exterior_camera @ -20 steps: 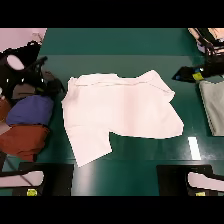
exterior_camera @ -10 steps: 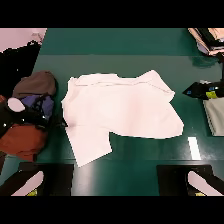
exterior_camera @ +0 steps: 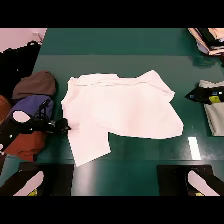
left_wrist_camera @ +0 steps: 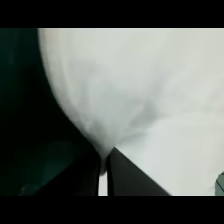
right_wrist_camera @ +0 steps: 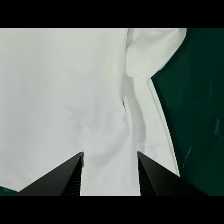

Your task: Fold the shirts.

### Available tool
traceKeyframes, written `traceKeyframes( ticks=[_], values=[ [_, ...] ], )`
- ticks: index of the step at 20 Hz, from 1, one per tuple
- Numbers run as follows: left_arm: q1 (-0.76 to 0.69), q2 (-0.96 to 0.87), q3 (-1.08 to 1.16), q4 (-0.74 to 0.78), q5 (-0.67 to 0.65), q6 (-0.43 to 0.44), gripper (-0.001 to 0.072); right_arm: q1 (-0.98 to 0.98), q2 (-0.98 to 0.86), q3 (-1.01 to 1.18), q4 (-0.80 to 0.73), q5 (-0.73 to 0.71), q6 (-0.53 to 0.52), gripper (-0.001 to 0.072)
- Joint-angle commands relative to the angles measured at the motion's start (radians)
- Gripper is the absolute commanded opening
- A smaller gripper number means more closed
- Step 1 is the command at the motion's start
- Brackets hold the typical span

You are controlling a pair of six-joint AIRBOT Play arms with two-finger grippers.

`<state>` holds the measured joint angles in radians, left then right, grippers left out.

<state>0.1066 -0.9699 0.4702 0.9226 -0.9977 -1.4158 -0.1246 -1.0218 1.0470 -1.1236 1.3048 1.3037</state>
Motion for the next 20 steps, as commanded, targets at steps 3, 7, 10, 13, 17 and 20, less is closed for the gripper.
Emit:
traceKeyframes(
  ticks=[3, 7, 10, 13, 17, 20],
  values=[
    [0.001, 0.002, 0.098, -0.029, -0.043, 0.04, 0.0026, -0.086, 0.002, -0.12, -0.089, 0.093, 0.005, 0.0398],
    [0.001, 0.002, 0.135, -0.047, -0.056, 0.048, 0.0026, -0.276, 0.002, -0.317, -0.048, 0.049, 0.004, 0.0399],
    [0.001, 0.002, 0.135, -0.047, -0.047, 0.048, 0.0026, -0.33, 0.002, -0.432, 0.039, 0.002, -0.054, 0.0399],
    [0.001, 0.002, 0.135, -0.048, -0.034, 0.047, 0.0026, -0.284, -0.014, -0.493, 0.056, -0.049, -0.064, 0.0399],
    [0.001, 0.002, 0.135, -0.048, -0.041, 0.048, 0.0026, -0.206, -0.11, -0.464, 0.057, -0.068, -0.065, 0.0302],
    [0.001, 0.017, 0.143, -0.047, -0.047, 0.047, 0.0024, -0.141, -0.14, -0.391, 0.057, -0.062, -0.087, 0.0014]
  ],
)
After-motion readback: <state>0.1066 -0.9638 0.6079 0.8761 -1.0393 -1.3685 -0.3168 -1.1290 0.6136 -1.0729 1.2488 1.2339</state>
